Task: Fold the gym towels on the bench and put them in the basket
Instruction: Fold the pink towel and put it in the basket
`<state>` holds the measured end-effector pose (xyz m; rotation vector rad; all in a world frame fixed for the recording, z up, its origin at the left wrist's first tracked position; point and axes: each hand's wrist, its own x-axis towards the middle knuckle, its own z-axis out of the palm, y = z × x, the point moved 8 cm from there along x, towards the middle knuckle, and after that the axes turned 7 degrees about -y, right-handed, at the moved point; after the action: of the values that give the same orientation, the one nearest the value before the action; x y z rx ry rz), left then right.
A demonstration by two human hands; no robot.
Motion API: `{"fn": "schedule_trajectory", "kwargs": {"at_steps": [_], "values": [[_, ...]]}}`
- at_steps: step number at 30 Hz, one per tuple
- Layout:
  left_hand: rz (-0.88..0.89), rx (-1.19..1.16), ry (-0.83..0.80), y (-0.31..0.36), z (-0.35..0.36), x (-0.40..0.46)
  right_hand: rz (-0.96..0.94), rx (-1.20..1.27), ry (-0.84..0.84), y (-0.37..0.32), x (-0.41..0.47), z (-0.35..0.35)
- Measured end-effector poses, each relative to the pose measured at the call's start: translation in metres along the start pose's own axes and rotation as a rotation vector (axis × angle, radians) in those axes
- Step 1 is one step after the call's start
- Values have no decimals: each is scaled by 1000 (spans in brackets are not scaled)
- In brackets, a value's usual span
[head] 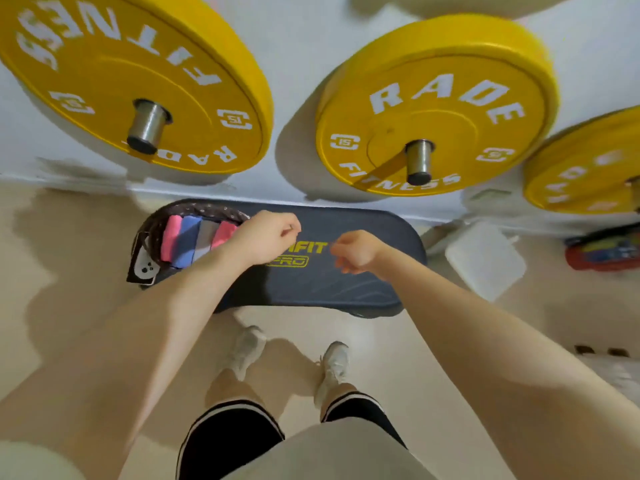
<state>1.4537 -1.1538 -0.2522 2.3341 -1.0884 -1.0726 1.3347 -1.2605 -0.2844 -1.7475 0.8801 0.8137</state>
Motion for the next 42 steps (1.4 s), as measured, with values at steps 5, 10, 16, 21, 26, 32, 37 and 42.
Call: {"fn": "schedule_trajectory", "kwargs": {"at_steps": [5, 10, 16, 21, 26, 32, 37, 42], "values": [[201, 119, -150, 73, 17, 5, 71, 314, 341, 54, -73, -56], [418, 295, -367, 132, 58, -20, 200, 593, 511, 119, -148, -9], [673, 562, -608, 193, 140, -85, 273, 928, 633, 191, -232, 89], [894, 724, -771, 266, 233, -174, 324, 1201, 844, 277, -328, 172], [1070, 748, -893, 336, 352, -284, 414, 1339, 1041, 371, -430, 256], [1135, 678, -1000, 393, 510, -428, 525, 1400, 1135, 491, -554, 367], [1188, 661, -1038, 454, 610, -526, 580, 1409, 1235, 585, -656, 424], [1219, 655, -1039, 523, 690, -579, 540, 1403, 1341, 665, -725, 429]]}}
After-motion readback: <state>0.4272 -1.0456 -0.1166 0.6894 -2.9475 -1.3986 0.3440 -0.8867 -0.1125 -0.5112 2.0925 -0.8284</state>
